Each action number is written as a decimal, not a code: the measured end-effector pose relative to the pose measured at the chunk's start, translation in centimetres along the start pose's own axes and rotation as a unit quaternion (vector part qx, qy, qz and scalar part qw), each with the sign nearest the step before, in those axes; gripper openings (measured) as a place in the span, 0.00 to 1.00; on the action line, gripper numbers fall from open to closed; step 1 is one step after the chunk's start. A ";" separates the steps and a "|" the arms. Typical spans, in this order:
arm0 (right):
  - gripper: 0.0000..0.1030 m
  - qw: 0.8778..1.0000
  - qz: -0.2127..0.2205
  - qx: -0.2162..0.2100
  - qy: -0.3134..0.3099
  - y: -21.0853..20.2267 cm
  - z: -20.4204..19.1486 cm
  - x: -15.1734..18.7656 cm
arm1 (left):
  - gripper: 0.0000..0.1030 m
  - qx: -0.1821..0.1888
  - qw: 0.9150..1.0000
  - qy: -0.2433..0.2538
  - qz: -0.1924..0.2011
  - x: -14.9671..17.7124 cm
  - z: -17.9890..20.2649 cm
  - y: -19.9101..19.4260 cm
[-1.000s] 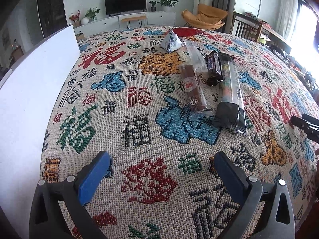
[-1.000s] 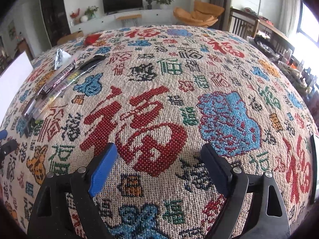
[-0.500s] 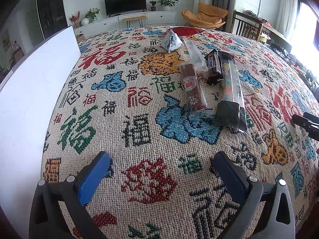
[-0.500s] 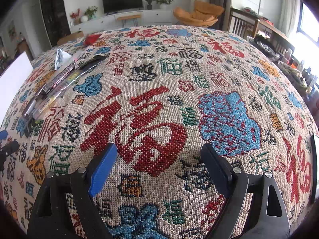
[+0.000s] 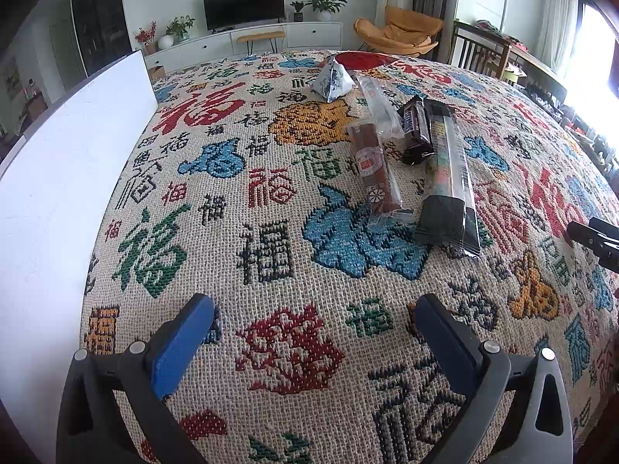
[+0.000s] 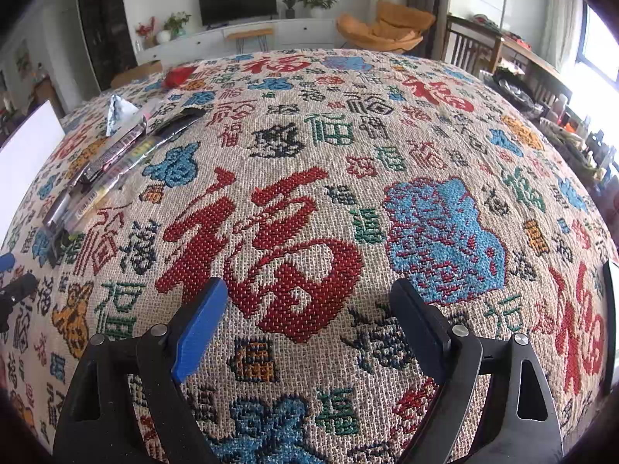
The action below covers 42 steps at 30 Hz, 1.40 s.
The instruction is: Organize snacks
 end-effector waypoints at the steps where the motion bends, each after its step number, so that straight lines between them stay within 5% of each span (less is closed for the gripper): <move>1: 0.86 1.000 0.000 0.000 0.000 0.0 -0.1 0.0 | 1.00 0.000 1.000 0.000 0.000 0.0 0.0 0.0; 42: 0.86 1.000 0.000 -0.001 0.001 0.0 0.1 0.0 | 1.00 0.020 1.000 -0.010 0.004 0.4 -0.3 -0.6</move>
Point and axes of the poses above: each gripper's, at about its wrist camera, not at the fingertips, and y roughly the way its jaws point, z to its right, x to its underside, the point moved 8 cm from there along y, roughly the way its jaws point, and after that the axes turned 2 degrees about y, right-handed, at the moved point
